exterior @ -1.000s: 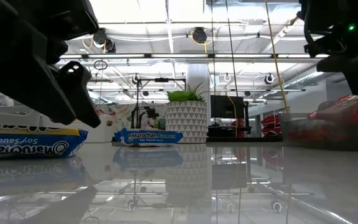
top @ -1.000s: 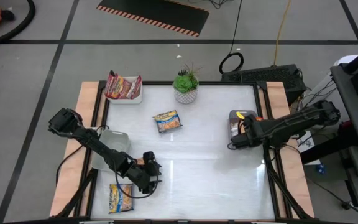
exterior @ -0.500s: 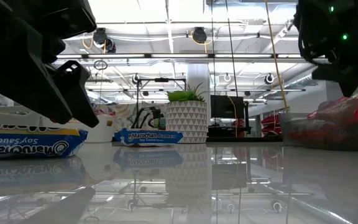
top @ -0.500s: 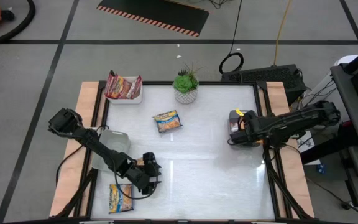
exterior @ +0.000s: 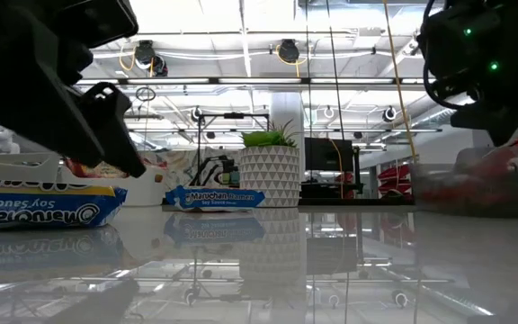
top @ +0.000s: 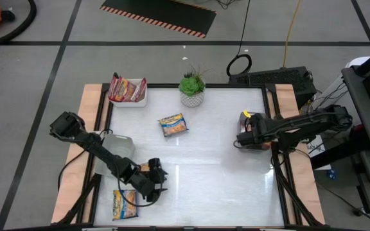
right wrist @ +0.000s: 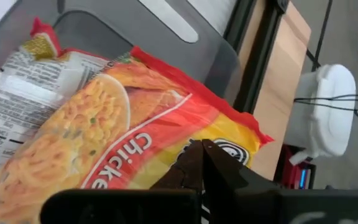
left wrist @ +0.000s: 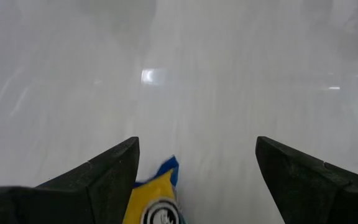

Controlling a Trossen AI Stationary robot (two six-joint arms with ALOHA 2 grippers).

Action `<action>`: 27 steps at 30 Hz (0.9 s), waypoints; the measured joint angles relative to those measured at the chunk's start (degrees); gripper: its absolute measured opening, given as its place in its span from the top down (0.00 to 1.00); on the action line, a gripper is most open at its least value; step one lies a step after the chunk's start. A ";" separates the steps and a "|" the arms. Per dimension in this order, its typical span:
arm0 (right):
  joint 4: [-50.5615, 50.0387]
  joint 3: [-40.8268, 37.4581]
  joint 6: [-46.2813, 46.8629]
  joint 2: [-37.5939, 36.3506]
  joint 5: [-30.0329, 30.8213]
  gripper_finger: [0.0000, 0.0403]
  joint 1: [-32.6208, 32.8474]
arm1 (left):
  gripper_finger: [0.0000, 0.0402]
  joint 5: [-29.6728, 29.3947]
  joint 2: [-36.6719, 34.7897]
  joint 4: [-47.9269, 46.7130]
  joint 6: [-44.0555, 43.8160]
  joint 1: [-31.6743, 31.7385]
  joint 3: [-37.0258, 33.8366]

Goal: Sort Maruchan noodles
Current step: Put the orange noodle pack into the black bin, then put the middle blue noodle pack into the gray bin

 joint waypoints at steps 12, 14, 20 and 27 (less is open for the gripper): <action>3.94 1.93 -4.65 0.00 0.01 1.00 0.19 | 0.19 -0.02 0.00 1.87 2.81 0.97 0.00; 5.89 3.86 -6.52 0.00 3.13 1.00 1.12 | 0.19 -0.02 0.00 1.90 3.58 0.95 0.00; 20.11 8.36 -19.83 -0.02 10.94 1.00 4.37 | 0.19 -0.02 0.00 1.83 3.23 0.95 0.00; 60.15 8.09 -45.79 0.48 4.79 1.00 5.16 | 0.19 0.02 0.00 4.55 -0.07 0.35 0.00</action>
